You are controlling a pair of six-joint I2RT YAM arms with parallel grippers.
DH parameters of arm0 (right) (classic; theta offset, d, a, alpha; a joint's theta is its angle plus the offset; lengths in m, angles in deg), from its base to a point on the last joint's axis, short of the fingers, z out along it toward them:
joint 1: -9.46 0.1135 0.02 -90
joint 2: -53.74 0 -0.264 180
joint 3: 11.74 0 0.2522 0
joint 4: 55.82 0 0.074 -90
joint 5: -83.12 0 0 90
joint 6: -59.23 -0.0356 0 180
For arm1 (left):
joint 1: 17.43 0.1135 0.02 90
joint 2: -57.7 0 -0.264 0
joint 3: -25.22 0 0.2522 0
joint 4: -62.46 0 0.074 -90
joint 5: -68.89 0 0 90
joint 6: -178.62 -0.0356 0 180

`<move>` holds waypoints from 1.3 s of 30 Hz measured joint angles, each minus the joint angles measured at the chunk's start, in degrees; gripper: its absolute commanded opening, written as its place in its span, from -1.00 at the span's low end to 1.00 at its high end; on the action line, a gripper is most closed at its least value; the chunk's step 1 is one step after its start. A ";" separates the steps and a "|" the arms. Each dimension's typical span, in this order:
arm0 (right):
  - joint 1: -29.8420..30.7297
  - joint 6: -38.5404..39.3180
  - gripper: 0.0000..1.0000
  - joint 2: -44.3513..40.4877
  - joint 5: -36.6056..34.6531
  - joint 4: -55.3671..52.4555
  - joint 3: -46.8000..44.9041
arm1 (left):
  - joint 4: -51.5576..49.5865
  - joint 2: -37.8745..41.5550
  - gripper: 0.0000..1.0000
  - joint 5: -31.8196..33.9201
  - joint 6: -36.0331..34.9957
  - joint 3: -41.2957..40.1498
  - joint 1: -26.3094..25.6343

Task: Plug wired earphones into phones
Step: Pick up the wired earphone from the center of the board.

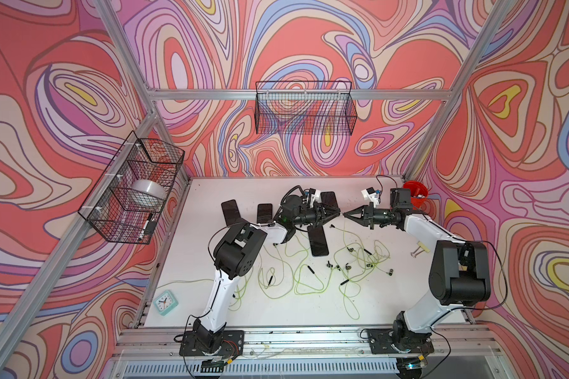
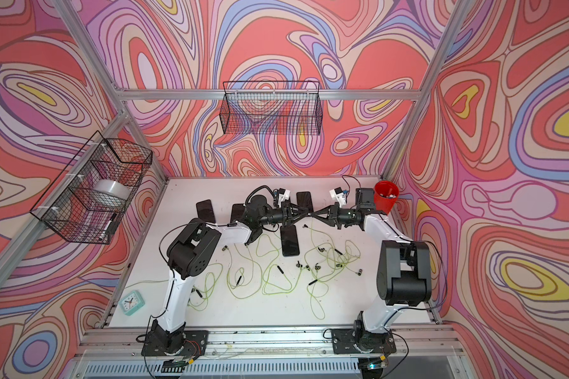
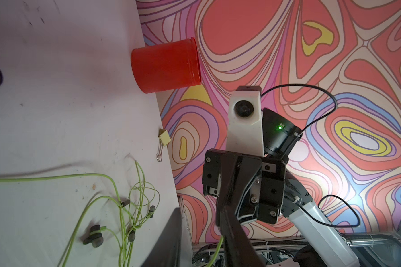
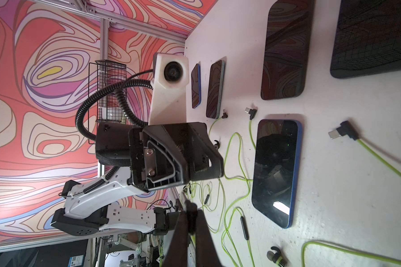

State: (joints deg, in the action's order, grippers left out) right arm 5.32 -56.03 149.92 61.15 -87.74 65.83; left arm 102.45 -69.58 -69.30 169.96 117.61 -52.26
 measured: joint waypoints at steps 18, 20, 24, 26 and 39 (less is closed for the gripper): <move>0.02 2.29 -0.94 0.39 -2.43 -3.61 1.16 | 1.73 0.00 -0.51 -1.88 0.79 0.02 -0.76; 0.04 2.32 -0.94 0.39 -2.47 -3.72 1.16 | 1.81 0.00 -0.53 -1.99 0.83 0.02 -0.83; 0.04 2.25 -0.94 0.39 -2.51 -3.67 1.16 | 1.81 0.00 -0.63 -2.47 0.94 0.04 -0.98; 0.04 2.23 -0.93 0.39 -2.51 -3.63 1.16 | 1.81 0.00 -0.74 -2.69 0.96 0.04 -1.05; 0.04 1.05 -0.63 0.39 -2.36 -2.34 1.16 | 1.79 0.00 -1.00 -2.80 1.01 0.26 -1.18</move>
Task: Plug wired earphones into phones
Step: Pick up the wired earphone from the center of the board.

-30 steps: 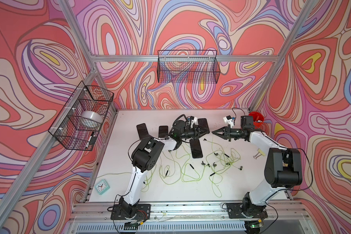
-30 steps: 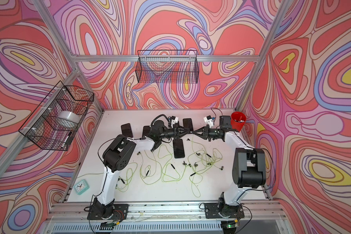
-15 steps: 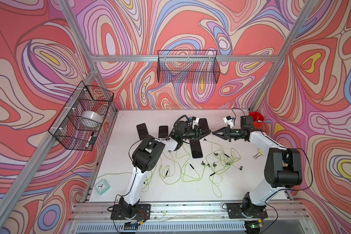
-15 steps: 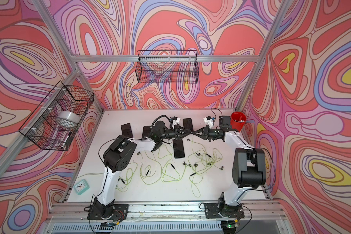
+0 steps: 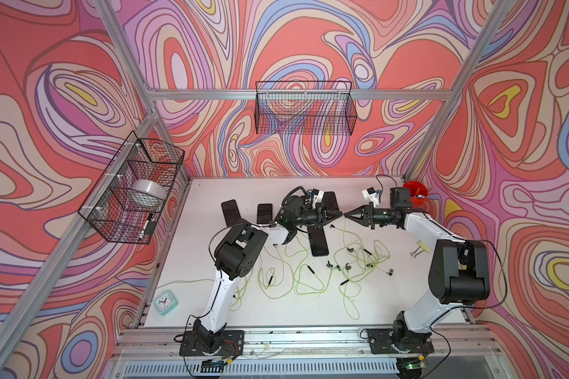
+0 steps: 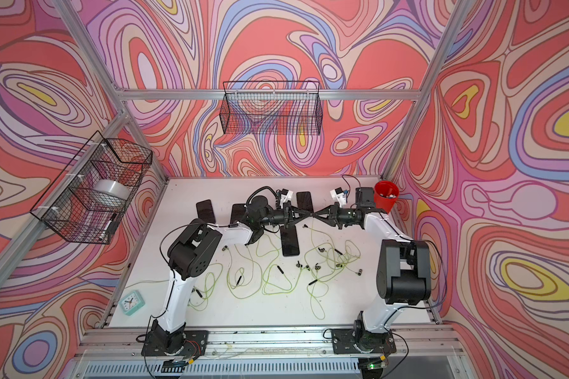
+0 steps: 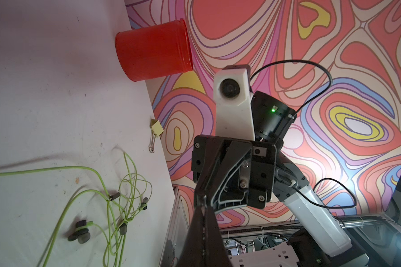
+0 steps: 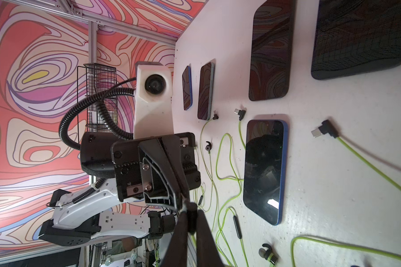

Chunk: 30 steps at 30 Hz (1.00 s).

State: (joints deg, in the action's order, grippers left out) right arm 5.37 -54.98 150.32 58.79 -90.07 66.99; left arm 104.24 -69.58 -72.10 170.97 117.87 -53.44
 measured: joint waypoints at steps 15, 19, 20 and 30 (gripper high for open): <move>0.17 -3.91 -0.57 0.31 1.14 4.48 -0.44 | 0.00 0.00 -1.00 0.79 -0.02 0.13 -0.02; 0.57 -4.02 -0.62 0.90 1.31 4.66 -0.46 | 0.00 0.00 -1.00 1.11 -0.02 0.13 -0.02; 0.68 -4.04 -0.64 1.03 1.33 4.66 -0.48 | 0.00 0.00 -1.00 1.14 -0.02 0.13 -0.02; 0.81 -4.17 -1.00 1.16 1.27 4.68 -0.48 | -0.02 0.00 -1.00 1.51 -0.02 0.13 0.00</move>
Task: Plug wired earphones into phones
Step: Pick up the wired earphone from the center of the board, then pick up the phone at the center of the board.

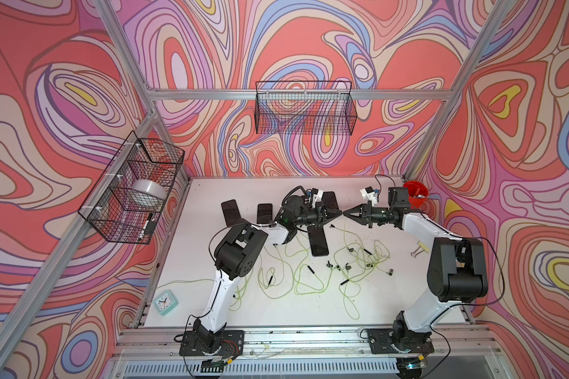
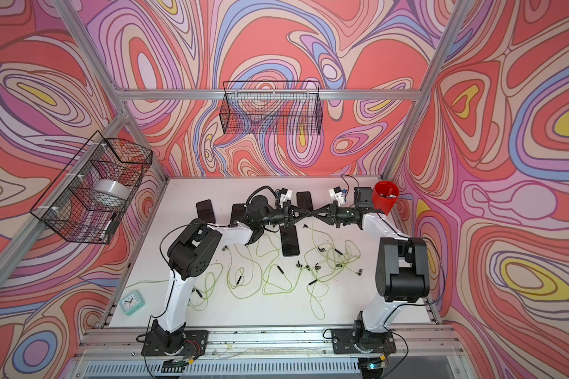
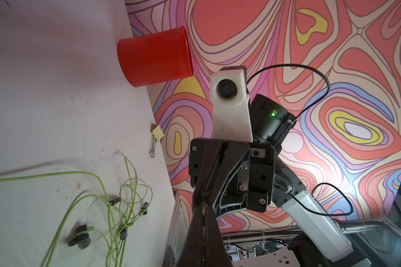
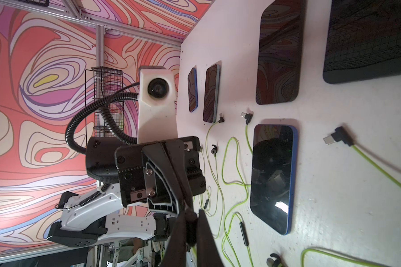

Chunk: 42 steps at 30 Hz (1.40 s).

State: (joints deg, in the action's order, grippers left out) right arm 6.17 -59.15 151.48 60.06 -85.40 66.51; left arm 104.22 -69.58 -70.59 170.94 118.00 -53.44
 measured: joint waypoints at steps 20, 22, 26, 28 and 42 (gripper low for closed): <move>0.02 5.38 -1.00 -14.82 -29.38 -10.95 -5.18 | -81.40 4.26 0.56 35.04 -35.91 26.84 -3.19; 0.09 5.14 -1.00 -17.51 -32.00 -11.13 -7.80 | -88.24 2.01 0.57 39.91 -37.79 32.02 -4.76; 0.11 5.14 -1.00 -19.02 -34.93 -11.80 -10.86 | -97.77 -3.15 0.67 45.75 -39.17 37.57 -6.91; 0.11 5.18 -1.00 -19.21 -35.80 -12.09 -11.78 | -101.57 -5.51 0.74 47.06 -39.50 38.16 -7.30; 0.11 6.29 -1.00 -19.76 -36.46 -11.10 -13.33 | -110.46 -11.06 0.90 49.83 -39.69 43.87 -8.94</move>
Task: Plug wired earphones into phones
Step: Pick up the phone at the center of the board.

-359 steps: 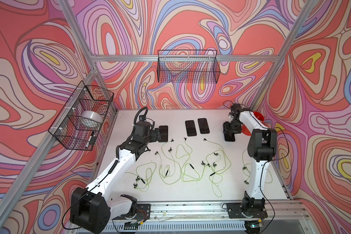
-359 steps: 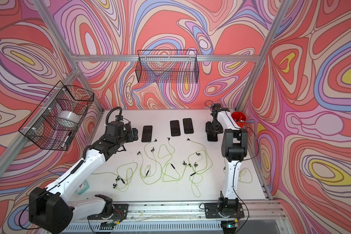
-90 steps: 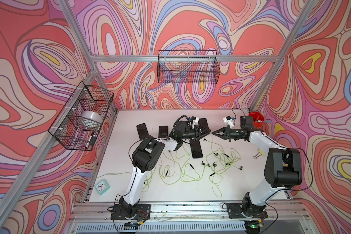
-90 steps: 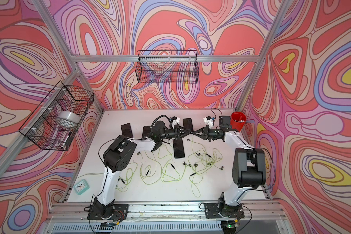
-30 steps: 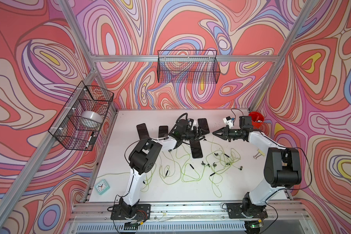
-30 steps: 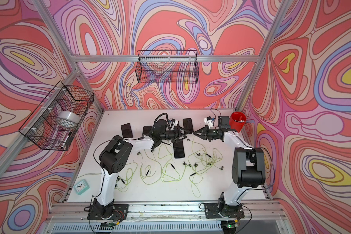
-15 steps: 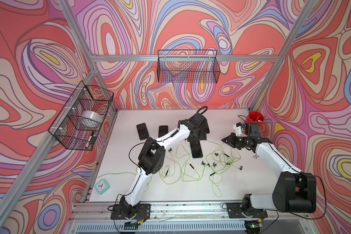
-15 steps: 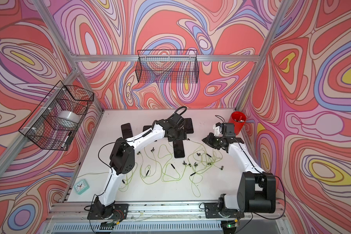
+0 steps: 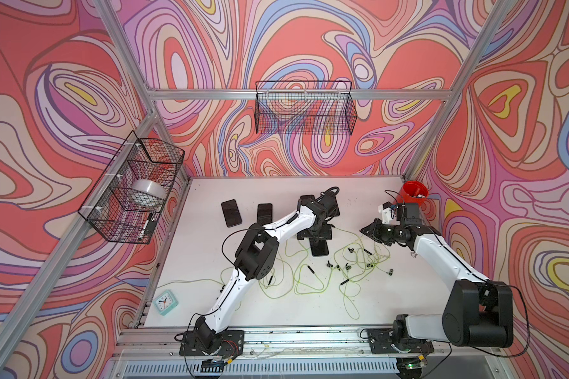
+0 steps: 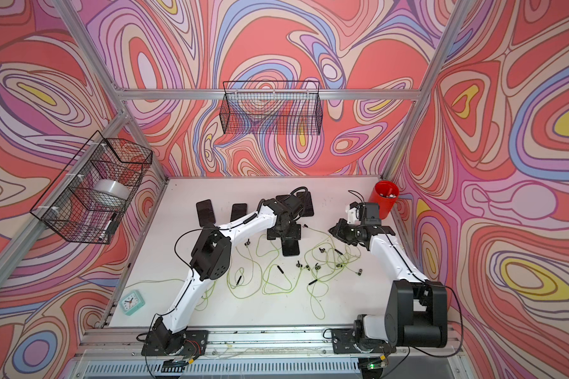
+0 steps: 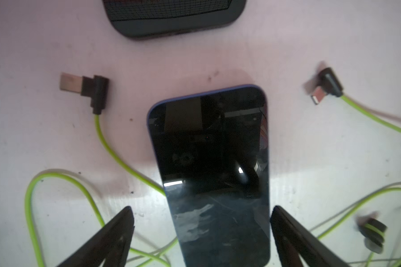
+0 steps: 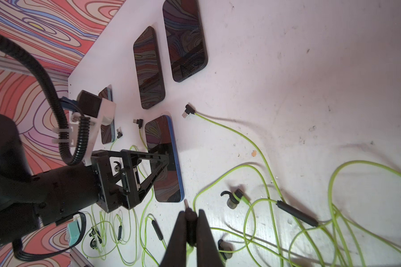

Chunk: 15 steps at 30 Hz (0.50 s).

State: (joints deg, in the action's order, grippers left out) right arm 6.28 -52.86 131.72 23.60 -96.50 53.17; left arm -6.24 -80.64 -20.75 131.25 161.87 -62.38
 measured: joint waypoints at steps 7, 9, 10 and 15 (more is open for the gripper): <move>0.00 0.07 -1.00 -0.20 0.00 0.42 -1.27 | -2.19 -2.86 0.85 0.57 0.87 4.17 -1.53; 0.00 0.20 -1.00 -0.33 0.02 0.39 -1.33 | -2.97 -3.78 0.85 0.57 1.55 4.17 -1.57; 0.00 0.26 -1.00 -0.37 0.02 0.39 -1.33 | -3.26 -4.15 0.85 0.61 1.77 4.17 -1.55; 0.00 1.01 -1.00 -0.42 0.11 0.37 -1.33 | -4.42 -5.31 0.80 0.74 3.08 6.16 -1.55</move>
State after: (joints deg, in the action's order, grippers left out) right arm 6.28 -51.85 131.30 23.71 -96.13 51.84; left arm -10.66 -85.96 -20.01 134.33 168.03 -63.93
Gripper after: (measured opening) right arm 0.086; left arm 0.918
